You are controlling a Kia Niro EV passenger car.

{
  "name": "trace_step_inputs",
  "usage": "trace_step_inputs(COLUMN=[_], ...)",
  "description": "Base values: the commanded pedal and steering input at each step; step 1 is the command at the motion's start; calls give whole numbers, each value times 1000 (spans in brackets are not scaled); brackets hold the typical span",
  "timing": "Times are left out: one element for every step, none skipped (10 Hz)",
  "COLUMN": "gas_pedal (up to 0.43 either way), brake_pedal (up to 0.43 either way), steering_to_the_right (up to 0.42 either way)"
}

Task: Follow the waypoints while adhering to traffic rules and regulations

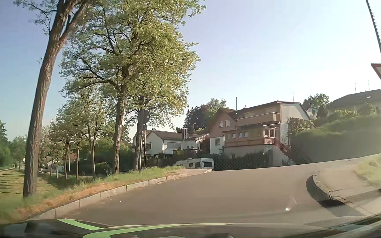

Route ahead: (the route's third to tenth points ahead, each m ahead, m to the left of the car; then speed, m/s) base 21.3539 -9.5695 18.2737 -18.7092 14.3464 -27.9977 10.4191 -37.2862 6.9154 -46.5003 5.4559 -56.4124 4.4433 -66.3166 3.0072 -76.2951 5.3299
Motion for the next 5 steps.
trace_step_inputs(gas_pedal=[79,79,79,87,87], brake_pedal=[0,0,0,0,0], steering_to_the_right=[44,51,57,66,75])
